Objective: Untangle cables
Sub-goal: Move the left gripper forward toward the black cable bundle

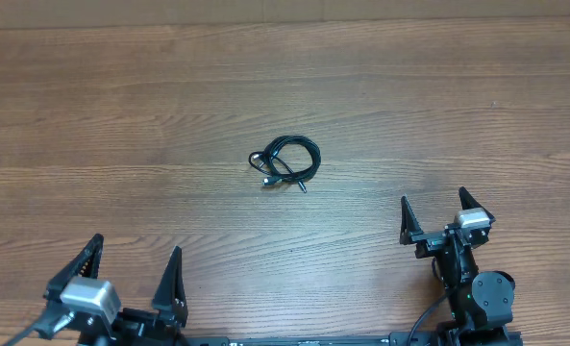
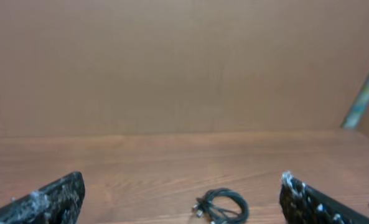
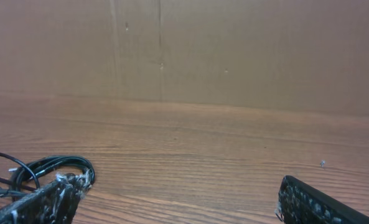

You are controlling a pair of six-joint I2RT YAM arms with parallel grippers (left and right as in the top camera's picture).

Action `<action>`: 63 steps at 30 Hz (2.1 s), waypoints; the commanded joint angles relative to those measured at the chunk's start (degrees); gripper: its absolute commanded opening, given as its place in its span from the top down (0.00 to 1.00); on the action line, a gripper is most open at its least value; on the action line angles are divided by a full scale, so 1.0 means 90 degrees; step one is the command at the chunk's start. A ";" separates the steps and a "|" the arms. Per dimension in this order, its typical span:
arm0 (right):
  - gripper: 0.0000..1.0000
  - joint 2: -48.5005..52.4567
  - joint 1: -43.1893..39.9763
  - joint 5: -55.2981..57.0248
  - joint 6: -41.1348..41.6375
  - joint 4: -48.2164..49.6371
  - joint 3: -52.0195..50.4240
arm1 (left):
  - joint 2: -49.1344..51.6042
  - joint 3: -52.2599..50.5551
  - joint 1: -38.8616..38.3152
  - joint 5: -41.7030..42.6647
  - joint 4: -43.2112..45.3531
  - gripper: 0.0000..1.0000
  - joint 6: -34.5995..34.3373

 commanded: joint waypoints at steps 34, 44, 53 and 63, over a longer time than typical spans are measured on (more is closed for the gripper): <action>0.00 -0.0051 -0.0046 -0.0017 -0.0024 0.0034 -0.0068 | 0.8510 0.3473 -0.0041 0.1608 -0.4012 0.01 0.0168; 0.00 -0.0051 -0.0046 -0.0017 -0.0024 0.0034 -0.0068 | 0.9989 0.3347 -0.0170 0.1637 -0.4007 0.96 0.0160; 0.00 -0.0051 -0.0046 -0.0017 -0.0027 0.0034 -0.0068 | 1.0579 0.2752 -0.0551 0.1637 -0.3560 0.96 0.0046; 0.00 -0.0051 -0.0046 -0.0017 -0.0024 0.0034 -0.0068 | 1.0584 0.1766 -0.0911 0.1637 -0.2157 0.96 -0.0814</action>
